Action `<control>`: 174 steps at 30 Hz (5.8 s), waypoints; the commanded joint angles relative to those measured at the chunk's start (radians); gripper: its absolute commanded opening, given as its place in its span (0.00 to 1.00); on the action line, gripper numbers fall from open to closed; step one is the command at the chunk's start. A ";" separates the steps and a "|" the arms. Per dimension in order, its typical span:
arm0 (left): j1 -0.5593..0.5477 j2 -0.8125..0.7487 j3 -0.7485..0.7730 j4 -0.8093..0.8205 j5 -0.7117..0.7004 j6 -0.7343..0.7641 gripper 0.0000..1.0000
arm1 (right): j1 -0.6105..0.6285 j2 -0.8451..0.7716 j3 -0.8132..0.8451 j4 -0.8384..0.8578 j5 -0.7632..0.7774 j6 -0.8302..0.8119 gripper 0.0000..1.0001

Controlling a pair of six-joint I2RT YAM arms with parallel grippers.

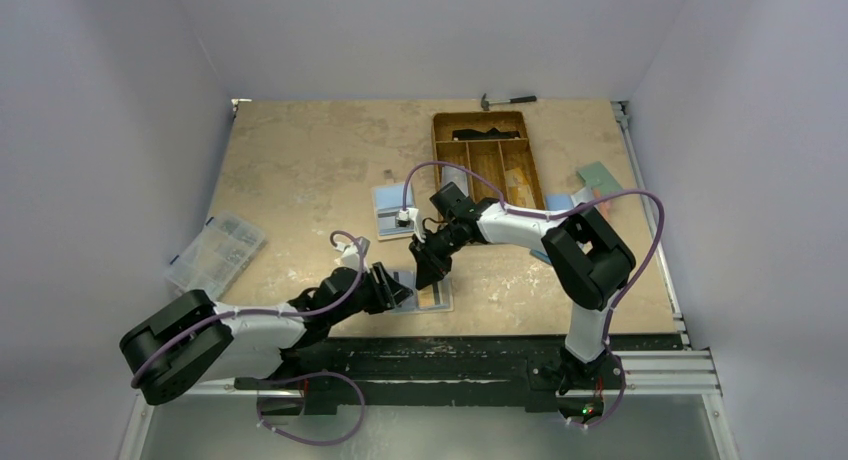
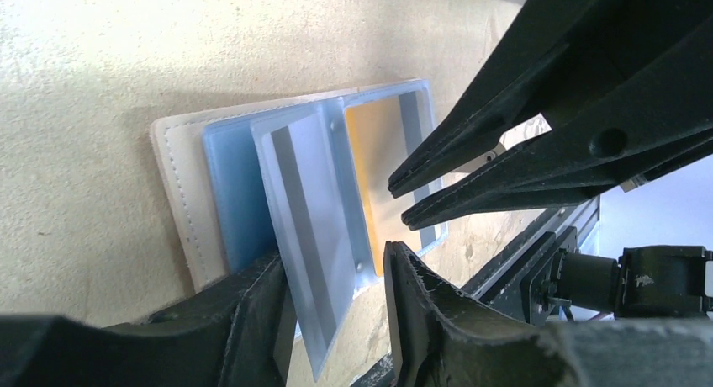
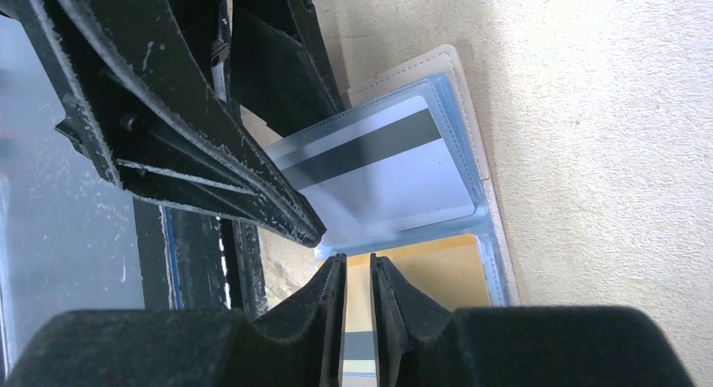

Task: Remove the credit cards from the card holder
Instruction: Remove the credit card from the card holder.

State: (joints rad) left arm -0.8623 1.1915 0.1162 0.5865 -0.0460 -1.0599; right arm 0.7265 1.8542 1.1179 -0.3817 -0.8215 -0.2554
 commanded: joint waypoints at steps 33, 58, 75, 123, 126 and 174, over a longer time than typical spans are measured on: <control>0.034 -0.151 -0.046 -0.029 0.006 -0.026 0.00 | 0.002 0.006 0.046 -0.049 -0.032 -0.042 0.28; 0.042 -0.275 -0.058 0.302 0.120 0.068 0.00 | -0.167 -0.108 0.073 -0.172 -0.392 -0.144 0.40; 0.043 -0.310 -0.055 0.377 0.120 0.080 0.00 | -0.177 -0.104 0.069 -0.166 -0.436 -0.119 0.42; 0.042 -0.331 -0.064 0.385 0.065 0.055 0.00 | -0.180 -0.093 0.046 -0.121 -0.636 -0.048 0.12; 0.043 -0.342 -0.067 0.372 0.056 0.052 0.00 | -0.180 -0.092 0.048 -0.132 -0.636 -0.059 0.01; 0.047 -0.460 -0.176 0.309 -0.013 -0.003 0.00 | -0.182 -0.012 0.090 -0.272 -0.575 -0.192 0.00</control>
State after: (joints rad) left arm -0.8249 0.7418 0.0135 0.7948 -0.0303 -1.0386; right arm 0.5438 1.8359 1.1690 -0.6170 -1.3998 -0.4095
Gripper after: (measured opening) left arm 0.029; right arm 0.024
